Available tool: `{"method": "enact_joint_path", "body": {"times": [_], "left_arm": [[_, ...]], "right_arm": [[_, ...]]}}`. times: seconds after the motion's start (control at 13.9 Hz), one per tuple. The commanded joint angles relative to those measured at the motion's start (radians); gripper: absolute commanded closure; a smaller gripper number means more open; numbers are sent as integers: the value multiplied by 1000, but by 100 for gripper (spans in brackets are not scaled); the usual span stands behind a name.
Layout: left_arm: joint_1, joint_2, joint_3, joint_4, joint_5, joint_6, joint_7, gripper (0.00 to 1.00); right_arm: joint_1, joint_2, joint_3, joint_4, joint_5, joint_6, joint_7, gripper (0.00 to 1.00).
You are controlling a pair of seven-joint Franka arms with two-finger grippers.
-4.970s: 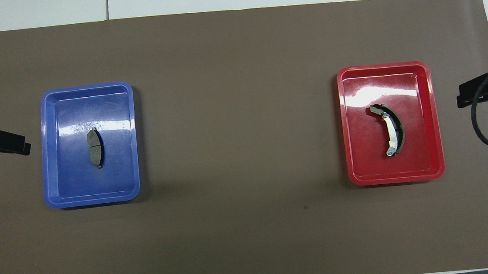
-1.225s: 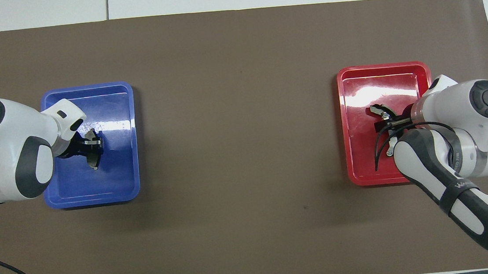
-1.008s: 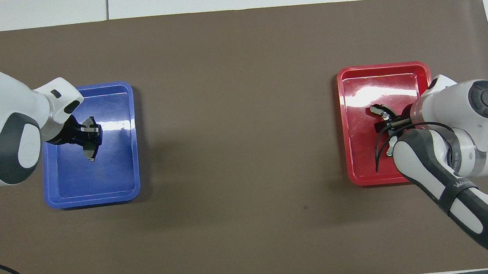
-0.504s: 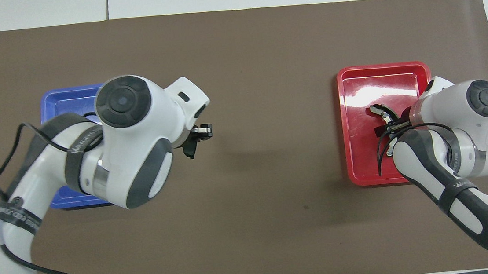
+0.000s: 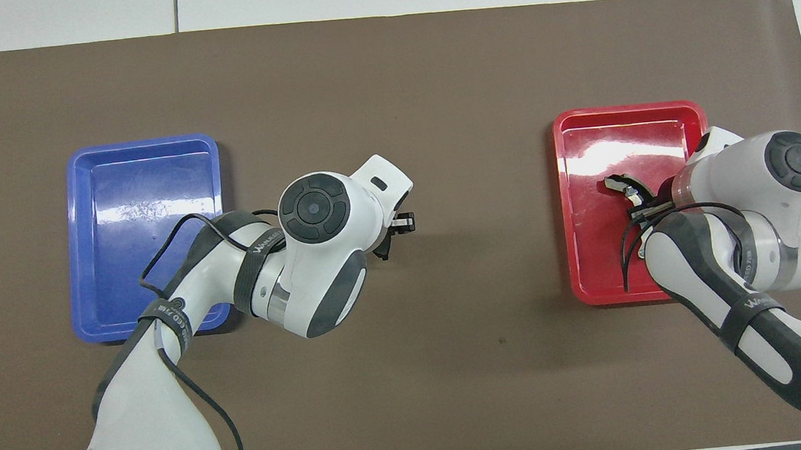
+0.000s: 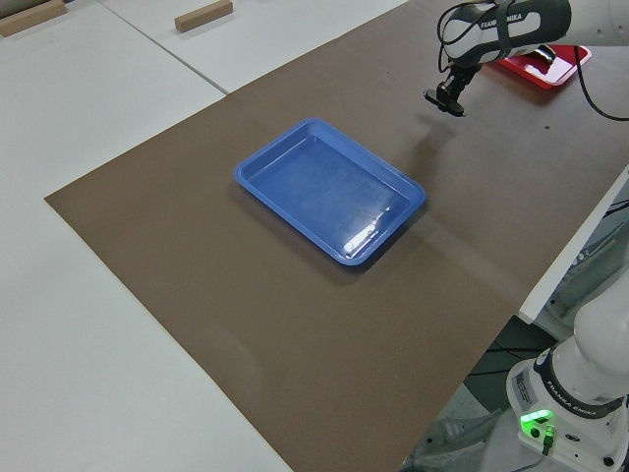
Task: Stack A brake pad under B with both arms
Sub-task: 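Lift the pad with the left gripper while the right gripper lifts its pad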
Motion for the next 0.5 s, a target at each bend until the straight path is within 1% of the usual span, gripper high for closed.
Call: {"method": "enact_joint_path", "body": {"times": [0.0, 0.07, 0.14, 0.22, 0.29, 0.43], "left_arm": [[-11, 61, 13, 17, -18, 75, 7, 99], [-17, 61, 13, 23, -19, 66, 6, 91], [-22, 61, 12, 23, -19, 58, 7, 63], [-25, 58, 12, 22, -19, 58, 3, 2], [-29, 46, 13, 22, -19, 48, 1, 0], [-19, -14, 13, 25, -19, -30, 3, 0]], "right_arm": [[-9, -12, 8, 0, 16, -23, -19, 100], [-8, -11, 8, 11, 16, -48, -18, 100], [-8, -9, 8, 35, 16, -78, -8, 100], [-6, -11, 8, 64, 16, -113, 14, 100], [-6, -12, 10, 90, 14, -146, 45, 100], [15, -18, 11, 142, 14, -213, 146, 100]]}}
